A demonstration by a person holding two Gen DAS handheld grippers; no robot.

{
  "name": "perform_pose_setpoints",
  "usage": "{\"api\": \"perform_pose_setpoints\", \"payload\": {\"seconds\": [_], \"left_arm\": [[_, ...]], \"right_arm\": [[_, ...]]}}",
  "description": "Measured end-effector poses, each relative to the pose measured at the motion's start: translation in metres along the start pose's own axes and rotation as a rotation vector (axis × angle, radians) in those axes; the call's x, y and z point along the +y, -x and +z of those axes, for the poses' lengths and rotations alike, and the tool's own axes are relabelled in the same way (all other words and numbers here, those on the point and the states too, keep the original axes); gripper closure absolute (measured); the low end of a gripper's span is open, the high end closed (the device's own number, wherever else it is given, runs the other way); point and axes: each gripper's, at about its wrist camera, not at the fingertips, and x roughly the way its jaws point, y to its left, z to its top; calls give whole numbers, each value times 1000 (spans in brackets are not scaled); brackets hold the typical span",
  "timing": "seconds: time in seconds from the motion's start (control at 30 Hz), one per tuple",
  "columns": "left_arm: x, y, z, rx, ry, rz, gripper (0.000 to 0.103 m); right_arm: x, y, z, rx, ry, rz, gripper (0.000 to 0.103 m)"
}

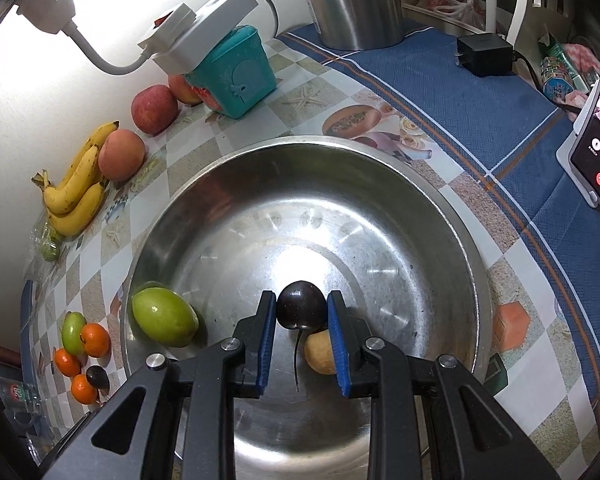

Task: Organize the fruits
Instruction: 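Carry both fruits over the steel basin and open the left tool, then lower the dark plum into the basin and open the right tool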

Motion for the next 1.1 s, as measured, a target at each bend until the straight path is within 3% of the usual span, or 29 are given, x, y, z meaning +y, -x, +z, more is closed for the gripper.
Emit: {"api": "perform_pose_setpoints", "payload": {"seconds": [0.13,0.23,0.6,1.1], "left_arm": [[1,0,0,1,3,2,72],[2,1,0,-3,8,0,68],[6,17,6,-32,24,-7,65],[52,43,20,-71,157,96,58]], "right_arm": [[1,0,0,1,3,-5,74],[1,1,1,-6,4,-4,67],[3,22,7,-53,19,-1,66],[11,40,4,-21,54,-27,67]]}}
